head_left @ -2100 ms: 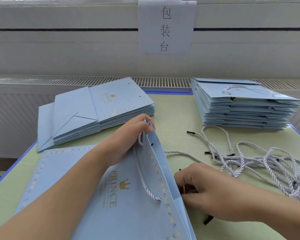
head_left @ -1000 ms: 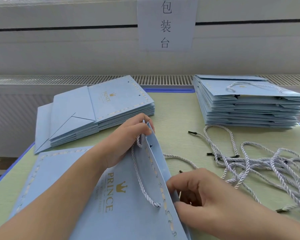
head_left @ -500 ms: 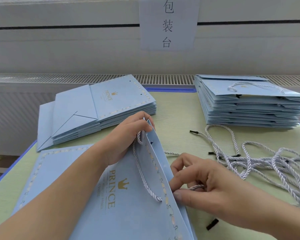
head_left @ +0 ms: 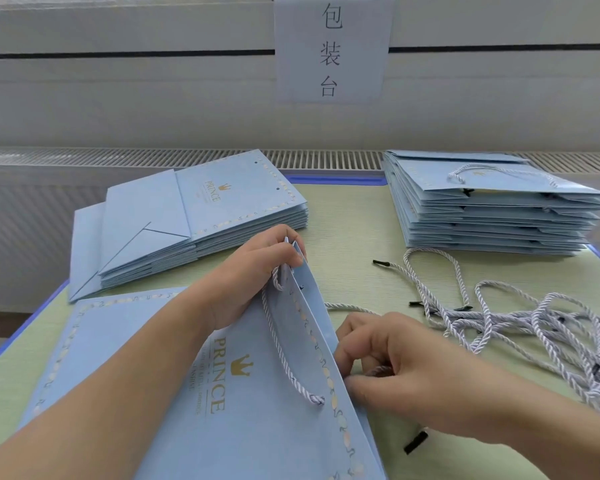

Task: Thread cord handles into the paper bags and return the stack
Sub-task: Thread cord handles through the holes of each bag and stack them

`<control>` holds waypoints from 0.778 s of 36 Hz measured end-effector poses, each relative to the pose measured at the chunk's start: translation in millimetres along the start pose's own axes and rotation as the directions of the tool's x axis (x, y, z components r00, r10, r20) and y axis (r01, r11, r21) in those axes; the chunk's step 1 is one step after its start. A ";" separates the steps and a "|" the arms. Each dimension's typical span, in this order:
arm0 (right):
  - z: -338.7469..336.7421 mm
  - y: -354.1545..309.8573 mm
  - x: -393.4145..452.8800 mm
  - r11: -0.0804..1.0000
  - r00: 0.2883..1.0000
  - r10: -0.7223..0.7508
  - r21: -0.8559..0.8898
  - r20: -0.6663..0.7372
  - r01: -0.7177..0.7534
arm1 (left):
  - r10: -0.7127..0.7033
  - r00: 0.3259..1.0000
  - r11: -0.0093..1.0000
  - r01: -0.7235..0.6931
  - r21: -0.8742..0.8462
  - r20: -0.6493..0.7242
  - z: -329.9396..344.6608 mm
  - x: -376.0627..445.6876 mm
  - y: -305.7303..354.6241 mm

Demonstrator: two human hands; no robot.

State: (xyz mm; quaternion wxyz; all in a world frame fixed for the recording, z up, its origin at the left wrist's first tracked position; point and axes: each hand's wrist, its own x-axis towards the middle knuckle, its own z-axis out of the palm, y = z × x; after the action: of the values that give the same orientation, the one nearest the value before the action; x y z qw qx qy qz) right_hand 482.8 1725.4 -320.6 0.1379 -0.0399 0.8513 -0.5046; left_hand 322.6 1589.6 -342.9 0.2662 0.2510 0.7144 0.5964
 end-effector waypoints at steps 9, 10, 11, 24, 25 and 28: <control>-2.2 4.6 0.3 0.997 0.997 -0.070 0.020 0.042 0.069 | 0.006 1.000 1.000 -0.006 -0.006 -0.007 -0.8 -0.1 0.8; -4.9 6.2 0.6 0.998 0.997 -0.069 0.011 0.043 0.068 | 0.005 1.000 1.000 -0.005 -0.015 -0.002 -1.2 -0.2 0.6; -8.6 7.2 0.6 0.997 0.997 -0.073 0.008 0.040 0.073 | 0.003 1.000 1.000 -0.003 -0.030 0.004 -1.8 -0.2 0.3; -67.4 17.3 -11.2 0.988 0.964 -0.039 -0.137 0.264 0.077 | -0.004 0.998 0.995 0.010 -0.104 0.055 -4.9 0.4 -0.2; -70.7 17.5 -11.5 0.983 0.971 -0.041 -0.164 0.236 0.082 | -0.006 0.998 0.994 0.012 -0.106 0.055 -4.7 0.3 -0.5; -83.1 17.9 -11.9 0.972 0.988 -0.096 -0.201 0.122 0.119 | -0.008 0.999 0.997 0.012 -0.082 0.047 -4.0 0.4 -1.9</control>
State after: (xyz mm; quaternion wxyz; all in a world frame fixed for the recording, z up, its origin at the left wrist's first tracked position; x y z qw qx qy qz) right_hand 472.7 1807.1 -296.3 0.1526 -0.1282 0.8869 -0.4167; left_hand 319.5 1586.7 -344.2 0.2957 0.2500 0.6841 0.6181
